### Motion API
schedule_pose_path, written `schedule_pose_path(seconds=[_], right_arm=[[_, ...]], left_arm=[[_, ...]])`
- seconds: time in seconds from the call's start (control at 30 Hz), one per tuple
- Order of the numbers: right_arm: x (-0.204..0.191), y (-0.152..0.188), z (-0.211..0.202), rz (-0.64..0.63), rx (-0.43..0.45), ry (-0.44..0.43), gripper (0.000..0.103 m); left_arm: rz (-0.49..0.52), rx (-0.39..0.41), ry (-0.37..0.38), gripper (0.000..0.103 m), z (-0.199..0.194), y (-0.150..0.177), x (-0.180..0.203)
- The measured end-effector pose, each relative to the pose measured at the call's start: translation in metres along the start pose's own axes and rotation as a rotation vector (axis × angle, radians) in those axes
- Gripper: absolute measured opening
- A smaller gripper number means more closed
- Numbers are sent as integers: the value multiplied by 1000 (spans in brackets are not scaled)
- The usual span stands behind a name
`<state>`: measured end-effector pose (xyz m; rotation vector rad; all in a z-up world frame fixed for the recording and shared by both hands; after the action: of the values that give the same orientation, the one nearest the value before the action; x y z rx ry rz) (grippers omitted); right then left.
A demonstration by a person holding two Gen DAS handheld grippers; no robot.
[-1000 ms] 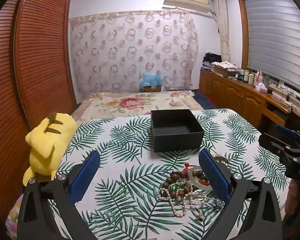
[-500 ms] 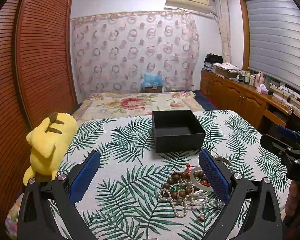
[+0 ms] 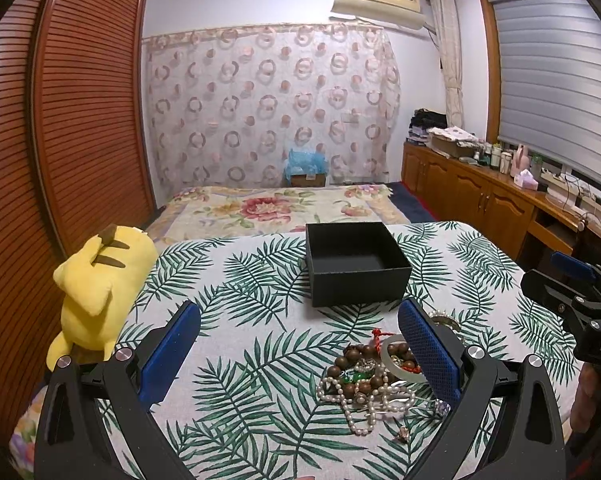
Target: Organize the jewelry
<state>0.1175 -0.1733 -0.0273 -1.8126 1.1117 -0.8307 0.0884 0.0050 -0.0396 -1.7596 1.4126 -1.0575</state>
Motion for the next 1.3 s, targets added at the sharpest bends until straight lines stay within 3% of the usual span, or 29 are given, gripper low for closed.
schedule_pose_path(seconds=[1.3], right_arm=[[-3, 1, 0, 3, 6, -4, 101]], left_arm=[[-4, 3, 3, 96, -1, 2, -2]])
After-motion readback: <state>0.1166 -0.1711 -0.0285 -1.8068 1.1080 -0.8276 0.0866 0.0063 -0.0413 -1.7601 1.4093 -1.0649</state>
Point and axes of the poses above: each gripper's, at about its wrist camera, not at the fingertips, and z roughly the way its jaws point, x to its right, y to its underside, the point moved 10 cm from there along z, roughly the way its jaws point, and after that the axes turned 14 degrees about -z, right-handed, at the moved point
